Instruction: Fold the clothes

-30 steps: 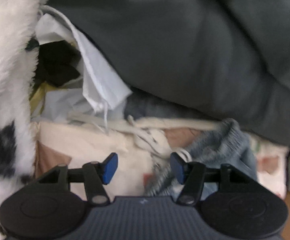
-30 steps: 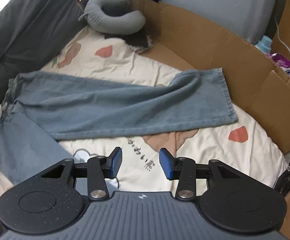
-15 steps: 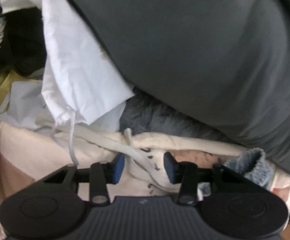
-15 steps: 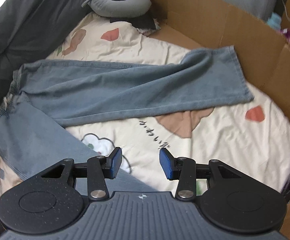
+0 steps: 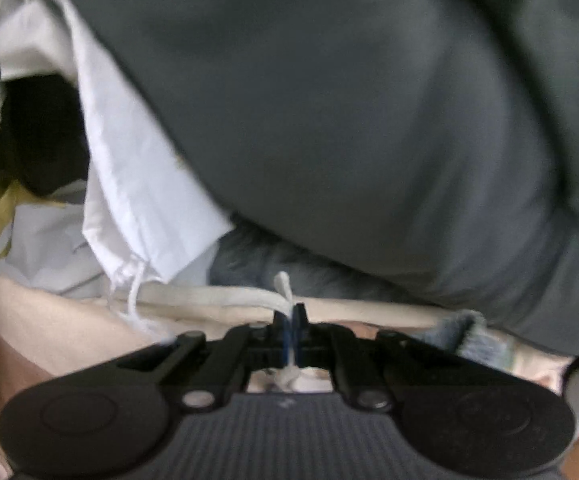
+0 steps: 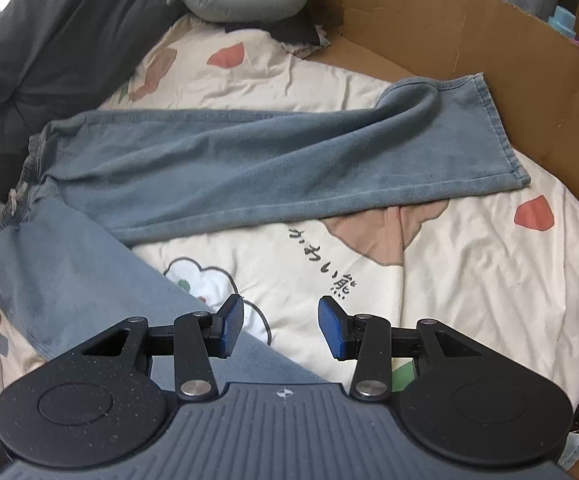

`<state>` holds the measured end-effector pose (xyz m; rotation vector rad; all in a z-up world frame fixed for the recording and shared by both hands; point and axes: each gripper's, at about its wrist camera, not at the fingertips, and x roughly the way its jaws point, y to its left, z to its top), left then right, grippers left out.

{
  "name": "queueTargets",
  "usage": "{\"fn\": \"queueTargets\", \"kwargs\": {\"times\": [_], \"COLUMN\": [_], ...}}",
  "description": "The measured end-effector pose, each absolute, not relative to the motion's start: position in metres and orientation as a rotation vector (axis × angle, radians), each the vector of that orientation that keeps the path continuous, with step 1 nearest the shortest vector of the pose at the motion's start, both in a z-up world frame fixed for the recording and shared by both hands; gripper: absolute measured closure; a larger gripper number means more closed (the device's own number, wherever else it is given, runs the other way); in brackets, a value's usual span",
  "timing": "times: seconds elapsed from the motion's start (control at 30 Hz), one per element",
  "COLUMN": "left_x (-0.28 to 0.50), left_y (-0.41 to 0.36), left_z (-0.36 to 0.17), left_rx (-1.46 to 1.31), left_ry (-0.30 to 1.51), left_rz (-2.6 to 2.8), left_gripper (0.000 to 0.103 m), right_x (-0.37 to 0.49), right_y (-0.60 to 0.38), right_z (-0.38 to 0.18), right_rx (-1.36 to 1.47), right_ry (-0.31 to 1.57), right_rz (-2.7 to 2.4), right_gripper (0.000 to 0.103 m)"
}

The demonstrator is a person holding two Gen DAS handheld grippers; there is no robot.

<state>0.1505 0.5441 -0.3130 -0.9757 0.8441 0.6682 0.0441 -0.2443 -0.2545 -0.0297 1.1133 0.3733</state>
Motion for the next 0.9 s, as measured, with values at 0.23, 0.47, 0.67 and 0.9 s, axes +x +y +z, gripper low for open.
{"fn": "queueTargets", "kwargs": {"times": [0.23,0.47,0.67,0.9], "left_x": [0.15,0.158,0.164,0.165], "left_y": [0.521,0.48,0.438,0.398], "left_z": [-0.262,-0.224,-0.221,-0.234], "left_rx": [-0.915,-0.903,-0.912,-0.931], "left_ry": [0.796,0.768,0.769,0.828], "left_rz": [0.557,0.39,0.237,0.109], "left_gripper": [0.101,0.101,0.101,0.101], "right_x": [0.04,0.04,0.041,0.041], "right_y": [-0.238,-0.239,-0.239,-0.239], "right_z": [-0.259,-0.258,-0.262,-0.262], "right_rx": [-0.058,-0.039,-0.035,-0.029], "right_ry": [1.118,1.11,1.121,1.123], "right_rz": [0.408,0.408,0.406,0.398], "right_gripper": [0.055,0.055,0.055,0.055]}}
